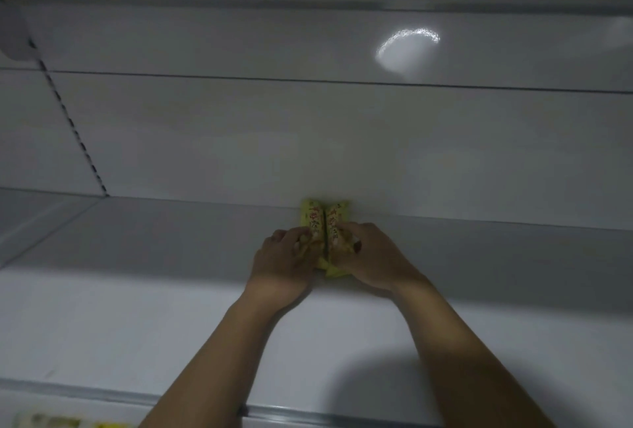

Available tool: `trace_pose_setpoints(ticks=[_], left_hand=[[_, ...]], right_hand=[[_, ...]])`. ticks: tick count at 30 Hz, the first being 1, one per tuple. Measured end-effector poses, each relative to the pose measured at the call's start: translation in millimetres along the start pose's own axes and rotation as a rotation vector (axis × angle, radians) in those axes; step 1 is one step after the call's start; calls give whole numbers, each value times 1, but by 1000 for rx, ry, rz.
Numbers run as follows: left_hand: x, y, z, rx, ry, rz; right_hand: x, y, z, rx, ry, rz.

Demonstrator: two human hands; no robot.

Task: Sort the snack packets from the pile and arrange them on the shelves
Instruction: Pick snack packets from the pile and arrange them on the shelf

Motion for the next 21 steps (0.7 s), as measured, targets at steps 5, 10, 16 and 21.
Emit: trace_pose_setpoints(ticks=[5,10,16,21], left_hand=[[-6,-1,5,-51,21,-16],[-15,-2,11,-70,-3,11],[-12,1,13,-64,18,64],[-7,0,9,-74,16,78]], right_hand=[[4,5,2,63,-11,-9],[6,4,3,107,-9,-23],[9,4,5,155,-1,-31],[13,9,7,161,12,12]])
Point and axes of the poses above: each hand's wrist, its own z-axis towards the middle knuckle, its own y-axis out of the palm, x = y × z, the point moved 2 cm from there along z, towards the middle knuckle, and after that the axes turned 4 degrees about -z, right-handed, at the moved point
